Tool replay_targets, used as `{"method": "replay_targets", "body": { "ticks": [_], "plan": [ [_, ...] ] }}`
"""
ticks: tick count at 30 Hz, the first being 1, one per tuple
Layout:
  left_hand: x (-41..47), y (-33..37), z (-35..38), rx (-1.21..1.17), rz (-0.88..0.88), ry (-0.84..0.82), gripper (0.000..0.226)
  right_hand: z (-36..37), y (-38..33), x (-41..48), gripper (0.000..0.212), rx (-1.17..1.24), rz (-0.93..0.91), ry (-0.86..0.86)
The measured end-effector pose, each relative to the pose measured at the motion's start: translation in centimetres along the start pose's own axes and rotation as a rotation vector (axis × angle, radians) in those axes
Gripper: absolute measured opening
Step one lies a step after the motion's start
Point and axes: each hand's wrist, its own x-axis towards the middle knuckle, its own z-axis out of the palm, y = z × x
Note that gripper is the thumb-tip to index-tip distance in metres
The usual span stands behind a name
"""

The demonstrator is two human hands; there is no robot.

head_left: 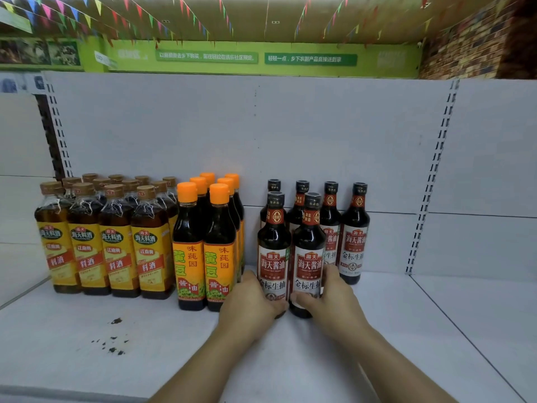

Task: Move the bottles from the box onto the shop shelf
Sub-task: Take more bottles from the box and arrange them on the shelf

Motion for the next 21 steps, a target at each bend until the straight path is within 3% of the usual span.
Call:
{"method": "replay_targets", "body": {
  "ticks": [21],
  "plan": [
    [3.4,0.5,1.4,0.051,-0.056,0.039,0.065,2.3,0.9,3.6,0.062,-0.033,0.007,0.096]
  ]
}}
